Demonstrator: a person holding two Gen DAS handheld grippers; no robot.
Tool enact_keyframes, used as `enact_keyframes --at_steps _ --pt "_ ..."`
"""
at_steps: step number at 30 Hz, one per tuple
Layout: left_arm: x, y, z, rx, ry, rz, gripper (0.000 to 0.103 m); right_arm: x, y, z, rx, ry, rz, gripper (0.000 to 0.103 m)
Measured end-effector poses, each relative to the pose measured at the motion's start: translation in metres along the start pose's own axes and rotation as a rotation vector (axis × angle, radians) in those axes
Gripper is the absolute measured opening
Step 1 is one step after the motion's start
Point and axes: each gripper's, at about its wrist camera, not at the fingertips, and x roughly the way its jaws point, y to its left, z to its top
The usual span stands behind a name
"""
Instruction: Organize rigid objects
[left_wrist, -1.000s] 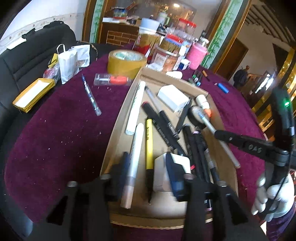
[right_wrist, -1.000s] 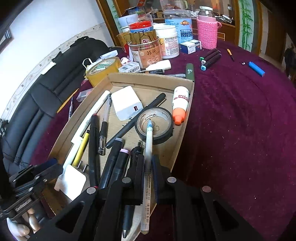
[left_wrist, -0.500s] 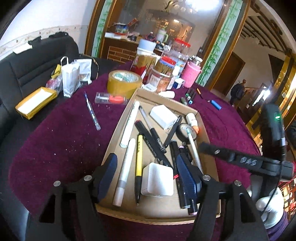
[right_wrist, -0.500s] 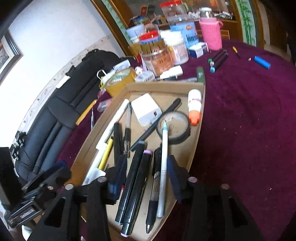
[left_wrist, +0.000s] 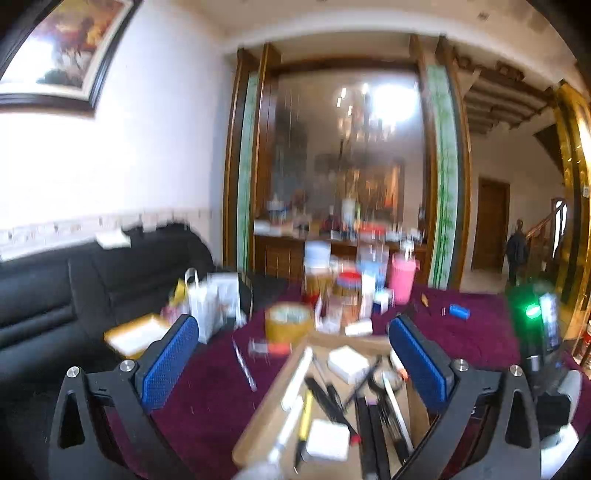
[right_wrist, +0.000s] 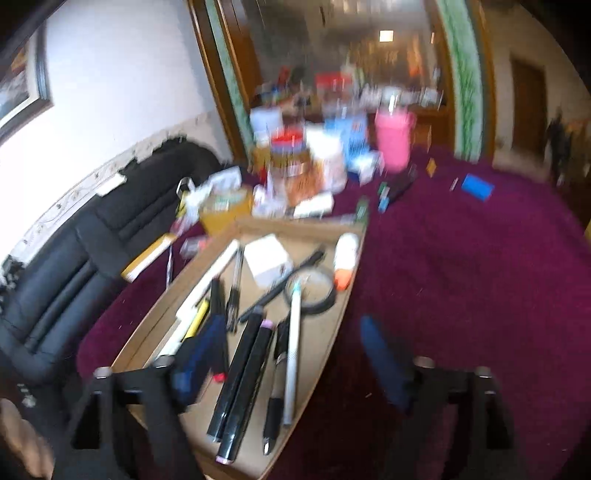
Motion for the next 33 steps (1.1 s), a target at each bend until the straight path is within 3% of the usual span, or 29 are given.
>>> enact_keyframes --at_steps 3,9,20,33 --pt "0.02 -0.011 -0.007 0.042 0.127 -0.026 0.103 -0.023 0.012 -0.005 -0.068 -0.107 -0.079 0.095" --pt "0.032 -0.01 -0.018 -0.031 0.207 -0.03 0.103 -0.037 0.026 -0.012 -0.197 -0.17 -0.207 0.102" --pt "0.04 -0.014 -0.04 -0.034 0.342 -0.011 0.103 -0.035 0.015 -0.022 -0.19 -0.134 -0.25 0.102" --pt "0.047 -0.01 -0.049 -0.057 0.412 -0.023 0.103 -0.031 0.017 -0.029 -0.208 -0.108 -0.266 0.102"
